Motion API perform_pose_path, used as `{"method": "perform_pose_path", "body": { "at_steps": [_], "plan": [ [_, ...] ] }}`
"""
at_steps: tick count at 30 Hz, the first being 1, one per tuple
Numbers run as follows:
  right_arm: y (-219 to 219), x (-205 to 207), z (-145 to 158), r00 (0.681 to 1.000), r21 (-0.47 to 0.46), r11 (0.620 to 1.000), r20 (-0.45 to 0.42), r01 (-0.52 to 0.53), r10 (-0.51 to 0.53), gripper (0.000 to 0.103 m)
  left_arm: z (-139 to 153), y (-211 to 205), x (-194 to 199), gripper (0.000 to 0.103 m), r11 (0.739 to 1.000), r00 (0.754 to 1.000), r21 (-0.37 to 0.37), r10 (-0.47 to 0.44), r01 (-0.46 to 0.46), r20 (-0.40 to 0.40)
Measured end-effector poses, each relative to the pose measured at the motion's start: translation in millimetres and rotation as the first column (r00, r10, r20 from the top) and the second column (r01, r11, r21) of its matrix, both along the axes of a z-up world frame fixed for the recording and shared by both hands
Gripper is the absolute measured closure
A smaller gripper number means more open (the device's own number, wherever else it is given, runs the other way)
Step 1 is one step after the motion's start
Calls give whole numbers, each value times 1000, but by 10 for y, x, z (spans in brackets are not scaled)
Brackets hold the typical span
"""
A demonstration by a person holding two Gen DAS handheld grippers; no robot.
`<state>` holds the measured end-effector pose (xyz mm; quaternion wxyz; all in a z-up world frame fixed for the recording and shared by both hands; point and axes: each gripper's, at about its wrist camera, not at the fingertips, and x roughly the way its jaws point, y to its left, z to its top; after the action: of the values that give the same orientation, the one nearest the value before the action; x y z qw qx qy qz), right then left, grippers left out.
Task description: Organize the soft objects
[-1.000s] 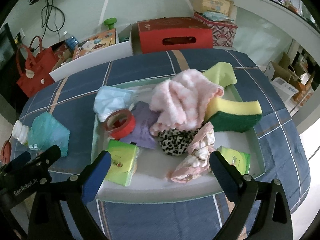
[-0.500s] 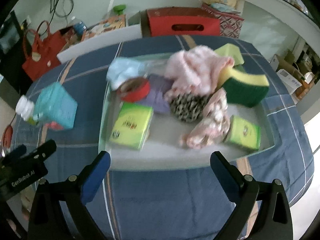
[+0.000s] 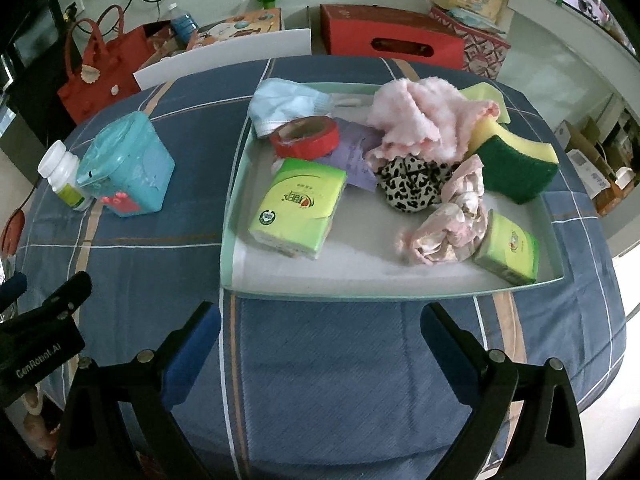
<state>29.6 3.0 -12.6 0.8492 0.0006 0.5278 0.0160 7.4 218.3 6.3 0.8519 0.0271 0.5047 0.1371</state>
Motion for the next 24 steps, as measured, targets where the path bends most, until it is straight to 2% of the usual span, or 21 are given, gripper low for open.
{"method": "perform_pose_path", "body": {
  "at_steps": [16,24],
  "plan": [
    [81,29,-40,1000,-2,1000,6,-20,21,3,-57,-39,46,0,1000,1000,-7,-24,23,-19],
    [82,54,-47,1000,-8,1000,13,-27,28,3,-131,-21,90,0,999,998,-35,-38,36,-49]
  ]
}}
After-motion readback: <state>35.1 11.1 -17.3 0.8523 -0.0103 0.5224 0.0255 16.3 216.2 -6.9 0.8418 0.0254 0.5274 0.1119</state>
